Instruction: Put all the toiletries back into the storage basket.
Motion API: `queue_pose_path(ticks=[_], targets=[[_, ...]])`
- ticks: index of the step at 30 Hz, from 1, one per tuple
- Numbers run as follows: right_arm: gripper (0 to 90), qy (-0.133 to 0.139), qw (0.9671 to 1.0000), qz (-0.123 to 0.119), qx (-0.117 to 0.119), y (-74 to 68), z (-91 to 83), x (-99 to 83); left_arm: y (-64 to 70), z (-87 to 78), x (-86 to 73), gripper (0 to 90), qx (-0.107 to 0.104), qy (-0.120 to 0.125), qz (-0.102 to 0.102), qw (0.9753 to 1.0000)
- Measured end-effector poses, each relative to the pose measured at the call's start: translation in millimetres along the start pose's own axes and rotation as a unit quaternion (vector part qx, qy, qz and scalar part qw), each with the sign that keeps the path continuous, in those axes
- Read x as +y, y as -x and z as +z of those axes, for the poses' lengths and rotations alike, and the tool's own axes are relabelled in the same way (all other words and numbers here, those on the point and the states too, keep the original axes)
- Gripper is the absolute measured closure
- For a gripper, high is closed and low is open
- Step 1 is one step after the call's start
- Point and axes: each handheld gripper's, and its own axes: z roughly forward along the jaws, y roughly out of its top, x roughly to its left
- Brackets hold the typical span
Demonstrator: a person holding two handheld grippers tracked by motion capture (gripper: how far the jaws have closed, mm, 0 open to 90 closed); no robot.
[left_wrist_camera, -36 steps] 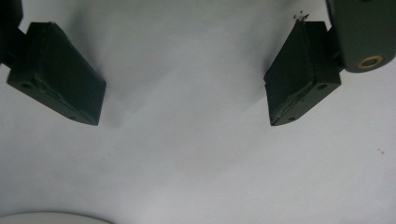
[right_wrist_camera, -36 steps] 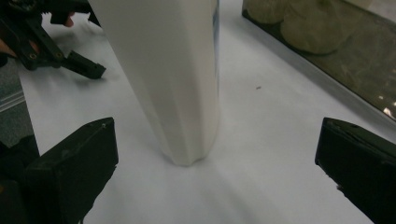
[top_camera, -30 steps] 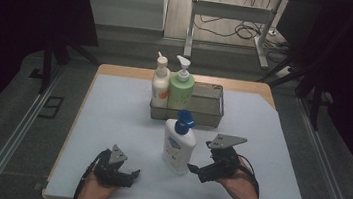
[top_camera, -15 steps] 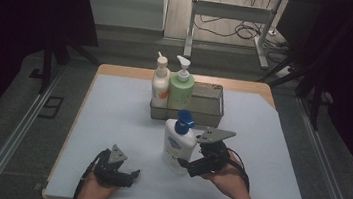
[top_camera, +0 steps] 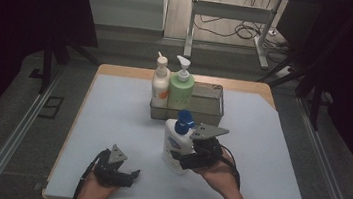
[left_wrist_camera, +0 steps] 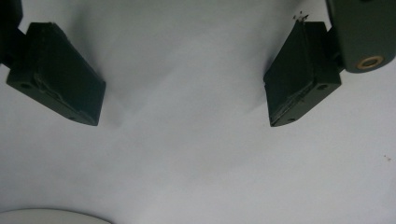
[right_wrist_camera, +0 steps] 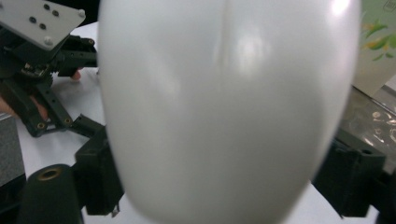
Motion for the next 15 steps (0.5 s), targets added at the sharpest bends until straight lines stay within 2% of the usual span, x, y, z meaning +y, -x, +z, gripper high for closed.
queue_pose_path(ticks=[7,8,11,15], targets=[[26.0,0.004,1.0,0.004,-0.002,-1.9,6.3,3.1,0.0,0.0,-0.1,12.3,0.0,0.0,0.0,1.0],[30.5,0.006,1.0,0.004,-0.002,-2.6,7.5,3.4,0.0,0.0,-0.1,12.3,0.0,0.0,0.0,1.0],[35.8,0.01,0.9999,0.001,-0.005,-4.4,9.4,4.4,0.0,0.0,0.0,12.3,0.0,0.0,0.0,1.0],[37.1,0.008,0.9999,0.001,-0.012,-5.6,9.5,5.3,0.0,0.0,-0.1,12.3,0.0,0.0,0.0,1.0]])
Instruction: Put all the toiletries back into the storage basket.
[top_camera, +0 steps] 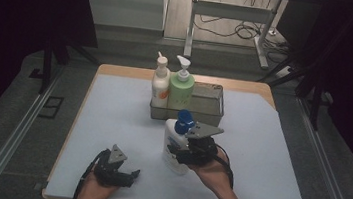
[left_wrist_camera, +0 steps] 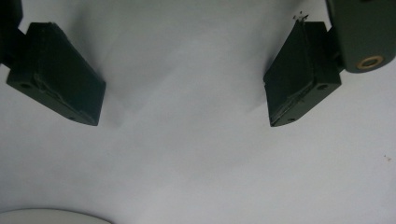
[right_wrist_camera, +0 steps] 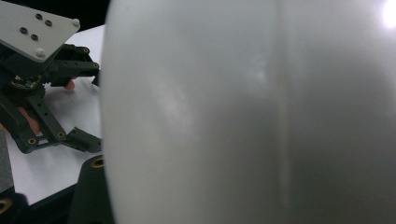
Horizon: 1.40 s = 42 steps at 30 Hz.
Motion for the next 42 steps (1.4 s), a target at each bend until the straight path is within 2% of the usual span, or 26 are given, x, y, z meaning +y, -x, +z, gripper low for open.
queue_pose_path(ticks=[6,12,19,34,42], targets=[[38.3,-0.012,0.9999,0.0,-0.001,0.0,-0.9,3.2,0.0,0.0,0.0,12.3,0.0,0.0,0.0,1.0],[39.2,-0.019,0.9997,0.006,0.014,3.7,-4.1,4.7,-0.1,0.2,-0.1,12.3,0.0,0.002,0.0,1.0],[39.5,-0.023,0.9994,0.016,0.02,10.1,-9.1,6.7,-0.1,0.1,-0.1,12.4,0.0,0.002,0.0,1.0],[39.7,-0.022,0.9996,0.015,-0.003,23.5,-25.7,20.8,-0.2,0.4,-0.2,12.2,-0.001,0.002,-0.001,1.0],[39.8,-0.022,0.9993,0.019,-0.024,38.8,-36.1,30.4,-0.4,0.3,-0.2,12.2,-0.001,0.001,0.0,1.0]])
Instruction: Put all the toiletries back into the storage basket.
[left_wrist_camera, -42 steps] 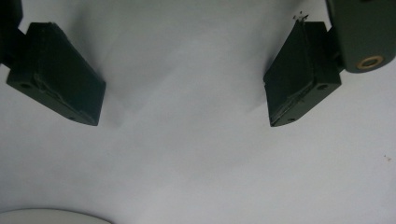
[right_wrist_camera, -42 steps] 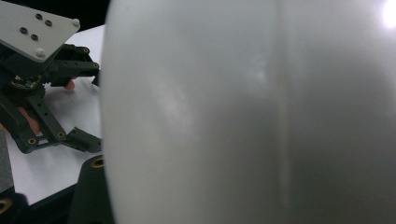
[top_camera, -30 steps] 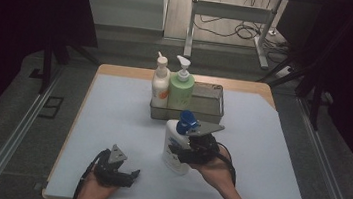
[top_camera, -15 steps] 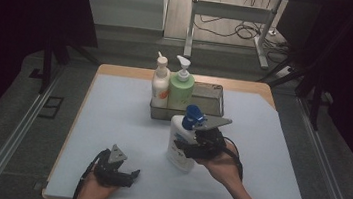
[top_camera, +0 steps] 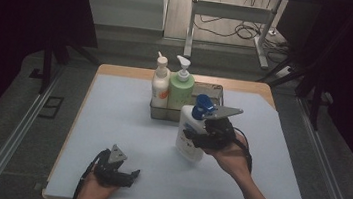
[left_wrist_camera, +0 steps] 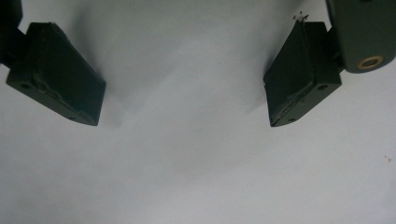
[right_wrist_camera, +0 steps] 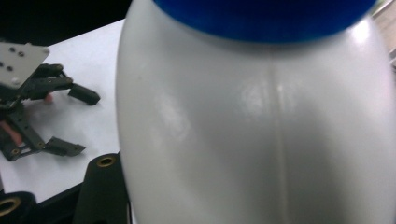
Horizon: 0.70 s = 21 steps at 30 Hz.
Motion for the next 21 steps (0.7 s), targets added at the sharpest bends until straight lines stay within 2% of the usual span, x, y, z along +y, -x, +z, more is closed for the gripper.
queue_pose_path(ticks=[21], targets=[[39.7,0.009,0.9987,0.017,-0.048,39.8,-20.3,30.7,-0.1,0.0,-0.1,12.3,0.0,0.0,0.0,1.0]])
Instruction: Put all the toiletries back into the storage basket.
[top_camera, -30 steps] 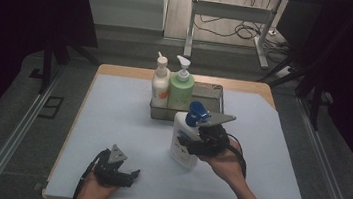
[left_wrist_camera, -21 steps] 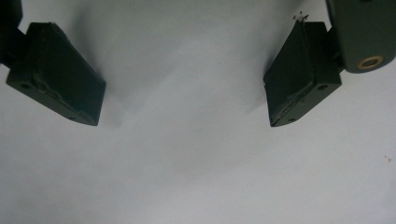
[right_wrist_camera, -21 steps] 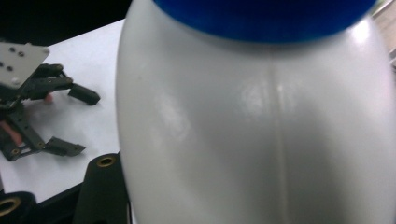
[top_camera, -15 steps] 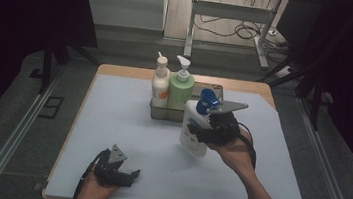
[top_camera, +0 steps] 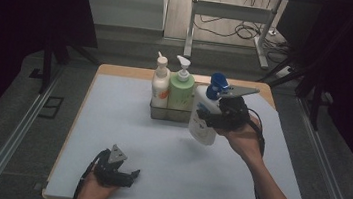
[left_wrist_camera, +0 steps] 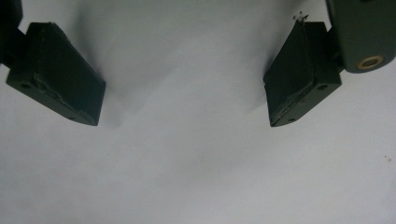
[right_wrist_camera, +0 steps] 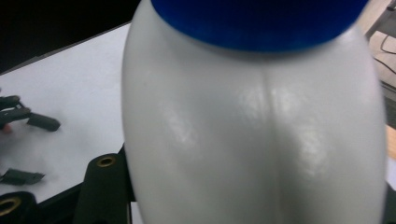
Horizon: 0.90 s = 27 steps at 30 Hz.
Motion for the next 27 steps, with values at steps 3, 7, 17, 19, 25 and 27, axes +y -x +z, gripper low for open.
queue_pose_path(ticks=[3,7,17,19,25,27], targets=[[39.8,0.004,1.0,0.004,-0.007,5.3,-0.2,4.6,0.1,0.0,0.0,12.3,0.0,0.0,0.0,1.0],[39.8,0.006,0.9999,0.006,-0.015,11.3,1.0,11.3,0.2,0.0,0.0,12.5,0.001,0.0,0.0,1.0],[39.9,0.004,0.9994,0.013,-0.031,25.8,7.0,25.3,0.3,0.0,0.0,12.6,0.002,0.0,0.0,1.0],[40.0,0.003,0.9992,0.017,-0.035,28.7,8.6,27.4,0.3,0.0,0.0,12.7,0.002,0.0,0.0,1.0],[40.0,0.004,0.9986,0.027,-0.046,38.5,11.6,33.8,0.2,0.0,0.0,12.7,0.002,0.0,0.0,1.0],[40.0,0.005,0.9984,0.03,-0.048,41.4,12.8,36.4,0.2,-0.1,0.1,12.8,0.002,0.0,0.0,1.0]])
